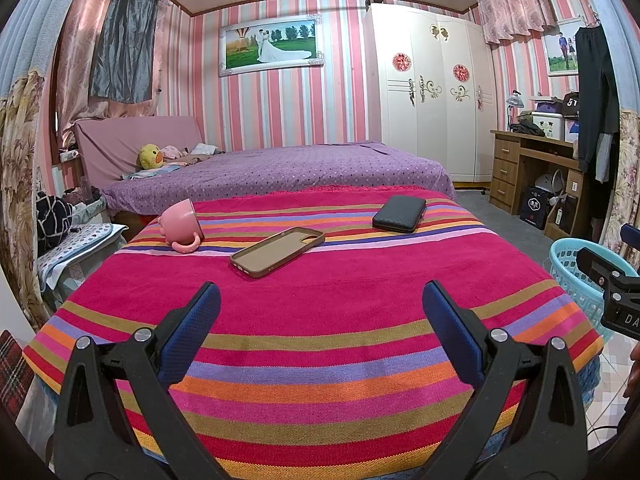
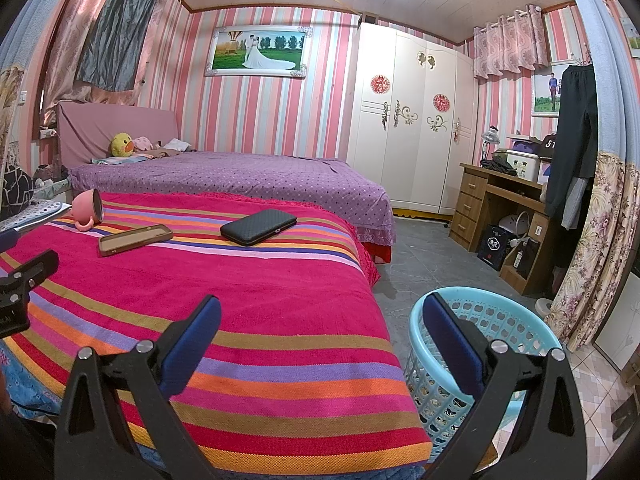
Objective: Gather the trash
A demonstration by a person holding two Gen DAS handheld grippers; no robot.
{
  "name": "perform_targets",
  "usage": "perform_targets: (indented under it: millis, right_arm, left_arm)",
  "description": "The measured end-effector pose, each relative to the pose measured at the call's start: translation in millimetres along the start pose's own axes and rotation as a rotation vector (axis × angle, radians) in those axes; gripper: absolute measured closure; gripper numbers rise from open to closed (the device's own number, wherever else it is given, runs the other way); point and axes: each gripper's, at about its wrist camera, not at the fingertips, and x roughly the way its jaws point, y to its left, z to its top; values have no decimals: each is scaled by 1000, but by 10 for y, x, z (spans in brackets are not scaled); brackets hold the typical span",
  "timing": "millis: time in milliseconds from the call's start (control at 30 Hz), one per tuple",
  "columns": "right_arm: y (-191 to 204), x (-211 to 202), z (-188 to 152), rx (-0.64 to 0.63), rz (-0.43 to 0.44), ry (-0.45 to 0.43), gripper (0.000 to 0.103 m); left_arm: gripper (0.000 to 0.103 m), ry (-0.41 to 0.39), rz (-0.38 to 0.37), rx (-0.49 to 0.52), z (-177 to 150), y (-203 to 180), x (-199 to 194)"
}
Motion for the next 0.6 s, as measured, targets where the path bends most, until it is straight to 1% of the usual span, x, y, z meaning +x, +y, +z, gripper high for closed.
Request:
perform_targets:
  millis: [600]
  right_arm:
    - [4,3,-3,0,0,0,5]
  left_arm:
    - [5,0,0,-3,5,6,-2]
